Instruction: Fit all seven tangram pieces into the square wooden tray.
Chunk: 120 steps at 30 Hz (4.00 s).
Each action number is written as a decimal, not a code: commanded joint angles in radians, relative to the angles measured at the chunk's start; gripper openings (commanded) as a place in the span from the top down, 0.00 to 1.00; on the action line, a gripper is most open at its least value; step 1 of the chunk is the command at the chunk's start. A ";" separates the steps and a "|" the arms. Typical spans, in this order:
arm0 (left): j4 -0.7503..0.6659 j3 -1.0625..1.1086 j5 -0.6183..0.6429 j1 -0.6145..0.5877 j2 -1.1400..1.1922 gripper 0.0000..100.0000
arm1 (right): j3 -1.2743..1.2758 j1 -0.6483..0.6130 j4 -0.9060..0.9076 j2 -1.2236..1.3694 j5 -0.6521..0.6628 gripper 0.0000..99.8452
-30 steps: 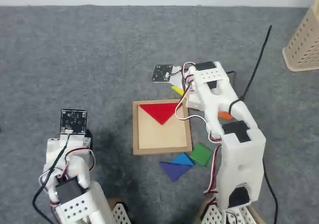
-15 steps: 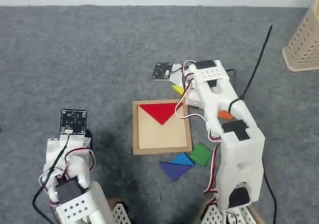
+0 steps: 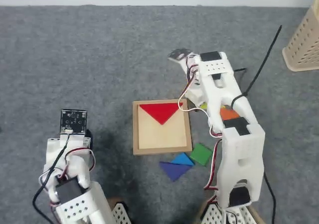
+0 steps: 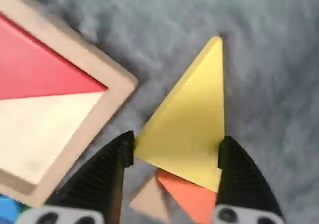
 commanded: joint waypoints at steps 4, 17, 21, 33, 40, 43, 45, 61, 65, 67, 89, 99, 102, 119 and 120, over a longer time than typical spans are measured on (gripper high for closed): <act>0.002 -0.005 -0.006 0.006 -0.009 0.78 | -0.242 0.010 0.196 -0.048 -0.083 0.91; 0.002 -0.005 -0.006 0.006 -0.009 0.78 | -0.321 -0.031 0.266 0.048 0.035 0.80; 0.002 -0.005 -0.006 0.006 -0.009 0.78 | -0.321 -0.047 0.208 0.105 0.081 0.75; 0.002 -0.005 -0.006 0.006 -0.009 0.78 | -0.321 0.038 0.128 0.269 0.167 0.75; 0.002 -0.005 -0.006 0.006 -0.009 0.78 | -0.327 0.022 0.108 0.257 0.176 0.74; 0.002 -0.005 -0.006 0.006 -0.009 0.78 | -0.322 0.016 0.093 0.208 0.144 0.74; 0.002 -0.005 -0.006 0.006 -0.009 0.78 | -0.321 0.010 0.096 0.151 0.133 0.74; 0.002 -0.005 -0.006 0.006 -0.009 0.78 | 0.282 -0.005 -0.246 -0.291 0.195 0.68; 0.002 -0.005 -0.006 0.006 -0.009 0.78 | 0.279 -0.018 -0.254 -0.249 0.199 0.68; 0.002 -0.005 -0.006 0.006 -0.009 0.78 | 0.245 -0.019 -0.254 -0.205 0.187 0.68; 0.002 -0.005 -0.006 0.006 -0.009 0.78 | 0.064 0.047 -0.166 0.004 0.058 0.89; 0.002 -0.005 -0.006 0.006 -0.009 0.78 | -0.109 -0.025 0.093 -0.084 0.137 0.77; 0.002 -0.005 -0.006 0.006 -0.009 0.78 | -0.072 -0.021 0.136 -0.188 0.216 0.77; 0.002 -0.005 -0.006 0.006 -0.009 0.78 | 0.574 0.076 -0.308 -0.377 0.531 0.69; 0.002 -0.005 -0.006 0.006 -0.009 0.78 | 0.583 0.079 -0.328 -0.377 0.528 0.69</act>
